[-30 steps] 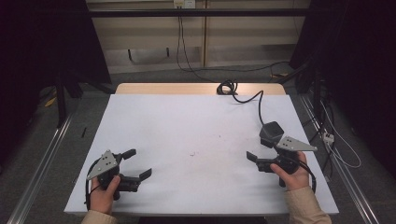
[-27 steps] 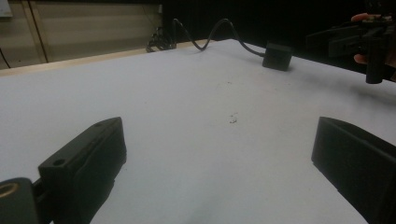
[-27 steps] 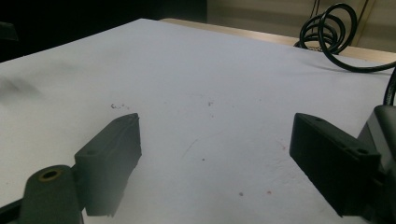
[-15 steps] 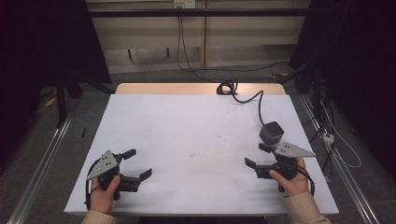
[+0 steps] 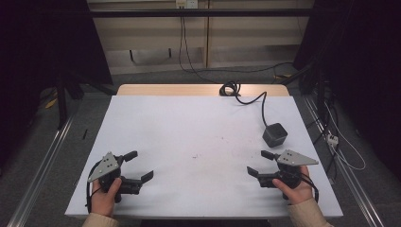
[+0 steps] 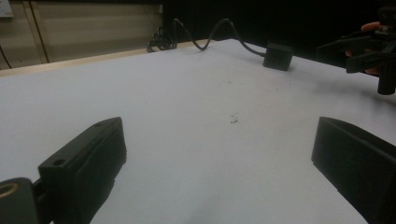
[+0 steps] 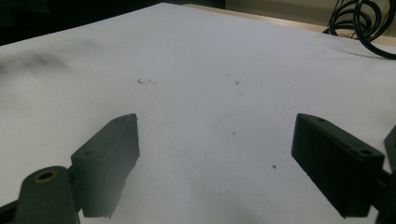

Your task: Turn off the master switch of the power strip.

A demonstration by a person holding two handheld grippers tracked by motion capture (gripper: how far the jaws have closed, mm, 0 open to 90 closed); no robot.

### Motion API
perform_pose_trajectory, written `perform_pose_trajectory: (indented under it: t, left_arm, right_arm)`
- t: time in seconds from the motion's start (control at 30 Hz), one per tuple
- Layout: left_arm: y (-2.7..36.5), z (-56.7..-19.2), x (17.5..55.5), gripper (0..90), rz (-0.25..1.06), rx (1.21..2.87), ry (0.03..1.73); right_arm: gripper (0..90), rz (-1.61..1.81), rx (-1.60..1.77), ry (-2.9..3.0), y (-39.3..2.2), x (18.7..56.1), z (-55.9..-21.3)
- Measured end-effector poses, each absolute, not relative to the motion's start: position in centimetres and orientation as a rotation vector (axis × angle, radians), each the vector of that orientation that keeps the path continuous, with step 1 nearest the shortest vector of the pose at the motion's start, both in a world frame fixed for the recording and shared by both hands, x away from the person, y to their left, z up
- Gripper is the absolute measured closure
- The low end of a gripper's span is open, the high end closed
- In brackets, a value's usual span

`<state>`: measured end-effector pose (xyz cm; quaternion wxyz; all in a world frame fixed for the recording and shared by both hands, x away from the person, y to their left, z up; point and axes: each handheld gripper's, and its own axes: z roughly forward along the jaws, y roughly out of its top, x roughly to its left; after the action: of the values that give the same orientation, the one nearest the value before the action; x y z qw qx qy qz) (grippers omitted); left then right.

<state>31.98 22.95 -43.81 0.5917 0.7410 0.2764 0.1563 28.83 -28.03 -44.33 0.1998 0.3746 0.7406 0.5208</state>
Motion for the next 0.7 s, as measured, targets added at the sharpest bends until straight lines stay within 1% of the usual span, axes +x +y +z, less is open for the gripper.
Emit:
perform_pose_trajectory:
  t: [0.43, 0.7]
  left_arm:
    - [22.9, -43.8, 32.0, 2.8, 0.364, 1.726, 0.641]
    - [22.9, -43.9, 32.1, 2.8, 0.363, 1.724, 0.646]
  right_arm:
    - [14.9, 1.454, 1.041, 2.084, -28.4, 27.7, -44.6]
    - [14.6, 1.445, 1.061, 2.09, -28.8, 27.6, -45.0]
